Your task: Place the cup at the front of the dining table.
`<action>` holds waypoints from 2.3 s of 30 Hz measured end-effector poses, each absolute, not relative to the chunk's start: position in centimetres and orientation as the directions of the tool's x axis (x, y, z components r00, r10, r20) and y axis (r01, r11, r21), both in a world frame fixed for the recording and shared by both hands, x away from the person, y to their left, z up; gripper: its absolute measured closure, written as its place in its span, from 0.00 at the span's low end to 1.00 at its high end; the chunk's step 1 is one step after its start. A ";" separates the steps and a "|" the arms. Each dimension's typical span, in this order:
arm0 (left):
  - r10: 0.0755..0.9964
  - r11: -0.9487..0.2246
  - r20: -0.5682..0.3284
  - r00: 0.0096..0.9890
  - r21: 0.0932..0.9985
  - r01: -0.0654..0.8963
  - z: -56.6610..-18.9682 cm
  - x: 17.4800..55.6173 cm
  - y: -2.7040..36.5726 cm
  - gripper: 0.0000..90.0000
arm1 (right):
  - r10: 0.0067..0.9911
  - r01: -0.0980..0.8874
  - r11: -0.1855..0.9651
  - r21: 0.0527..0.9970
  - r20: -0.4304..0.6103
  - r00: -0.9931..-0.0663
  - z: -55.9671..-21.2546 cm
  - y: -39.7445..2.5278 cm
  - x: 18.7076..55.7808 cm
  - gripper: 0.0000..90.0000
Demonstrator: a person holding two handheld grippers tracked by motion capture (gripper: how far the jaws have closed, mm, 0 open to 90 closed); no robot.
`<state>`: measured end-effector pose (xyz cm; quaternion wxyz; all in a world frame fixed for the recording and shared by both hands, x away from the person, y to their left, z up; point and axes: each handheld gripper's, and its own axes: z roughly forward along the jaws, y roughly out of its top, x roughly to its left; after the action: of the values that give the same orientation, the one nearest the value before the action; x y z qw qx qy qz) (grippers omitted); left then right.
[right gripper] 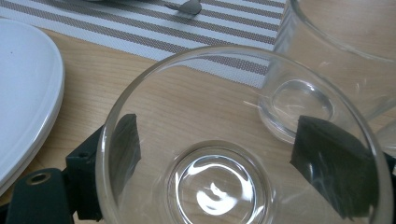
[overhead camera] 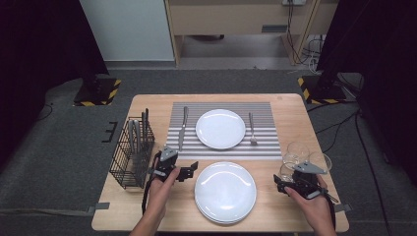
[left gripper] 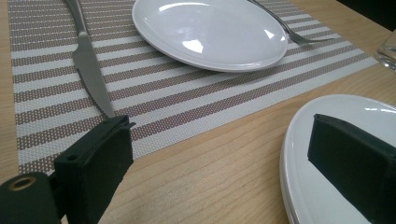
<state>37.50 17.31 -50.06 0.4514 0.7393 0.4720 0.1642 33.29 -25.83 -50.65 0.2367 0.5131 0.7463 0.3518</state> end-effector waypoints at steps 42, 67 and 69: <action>0.844 -0.144 -0.193 0.501 0.818 0.557 -50.2 37.5 17.3 0.07 | 0.938 0.595 0.236 0.768 -0.021 -0.346 -50.5 -25.7 32.9 0.22; 0.843 -0.145 -0.194 0.502 0.817 0.559 -50.2 37.5 17.2 0.07 | 0.916 0.563 0.264 0.783 -0.020 -0.402 -48.7 -24.2 32.5 0.22; 0.841 -0.149 -0.194 0.505 0.814 0.561 -50.3 37.5 17.2 0.07 | 0.915 0.566 0.262 0.782 -0.015 -0.403 -48.5 -23.9 32.5 0.22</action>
<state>37.52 17.18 -50.28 0.4497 0.7417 0.4726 0.1559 32.47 -23.95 -48.54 0.2427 0.4893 0.7565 0.3598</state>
